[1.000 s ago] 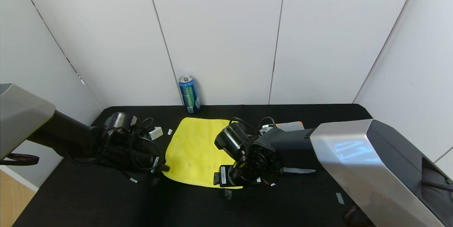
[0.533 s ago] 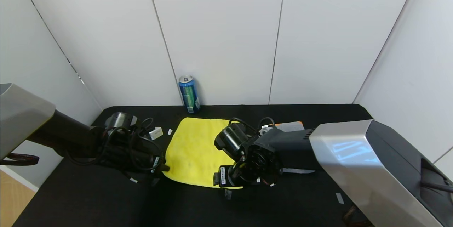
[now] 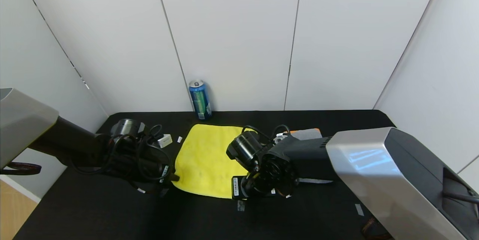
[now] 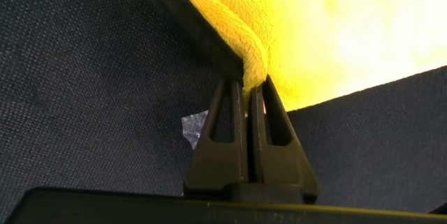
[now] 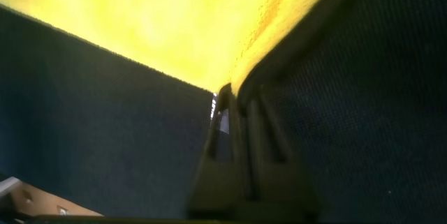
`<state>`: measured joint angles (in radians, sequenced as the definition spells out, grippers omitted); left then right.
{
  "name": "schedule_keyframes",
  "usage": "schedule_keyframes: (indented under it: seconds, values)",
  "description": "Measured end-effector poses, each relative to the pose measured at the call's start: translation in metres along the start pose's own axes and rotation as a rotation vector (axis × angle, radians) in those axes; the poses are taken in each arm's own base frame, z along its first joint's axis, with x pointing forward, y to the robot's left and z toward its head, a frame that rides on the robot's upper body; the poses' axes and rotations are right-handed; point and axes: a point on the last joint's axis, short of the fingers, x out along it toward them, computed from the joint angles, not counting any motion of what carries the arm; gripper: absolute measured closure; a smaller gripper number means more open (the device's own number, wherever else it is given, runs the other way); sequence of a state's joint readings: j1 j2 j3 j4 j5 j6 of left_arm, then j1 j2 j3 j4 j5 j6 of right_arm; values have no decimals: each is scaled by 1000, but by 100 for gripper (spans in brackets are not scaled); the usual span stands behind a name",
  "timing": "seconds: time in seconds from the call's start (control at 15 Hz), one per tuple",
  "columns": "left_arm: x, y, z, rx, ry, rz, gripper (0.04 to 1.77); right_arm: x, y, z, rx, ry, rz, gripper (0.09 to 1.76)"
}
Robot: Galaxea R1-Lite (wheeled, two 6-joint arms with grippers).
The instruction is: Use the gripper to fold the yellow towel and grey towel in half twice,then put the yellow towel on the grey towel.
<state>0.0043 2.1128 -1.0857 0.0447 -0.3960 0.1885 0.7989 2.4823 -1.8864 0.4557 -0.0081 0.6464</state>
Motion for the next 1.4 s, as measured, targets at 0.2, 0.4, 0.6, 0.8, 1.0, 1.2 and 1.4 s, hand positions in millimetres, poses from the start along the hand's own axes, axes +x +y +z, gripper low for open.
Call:
schedule_keyframes:
  seconds: [0.2,0.4,0.6,0.8,1.0,1.2,1.4]
  values:
    - [0,0,0,0,0,0,168,0,0,0,-1,1,0,171]
    - [0,0,0,0,0,0,168,0,0,0,4,1,-1,171]
    - [-3,-1,0,0,-4,2,168,-4,1,1,9,-3,2,171]
    - [-14,-7,-2,5,-17,2,168,-11,0,1,14,2,-6,171]
    - [-27,-15,-9,7,-18,2,168,-26,0,0,20,17,-21,171]
    - [-42,-17,-17,2,-29,23,168,-40,0,0,18,13,-18,171]
    - [-58,-21,-24,0,-44,38,168,-55,0,-4,12,12,-16,171]
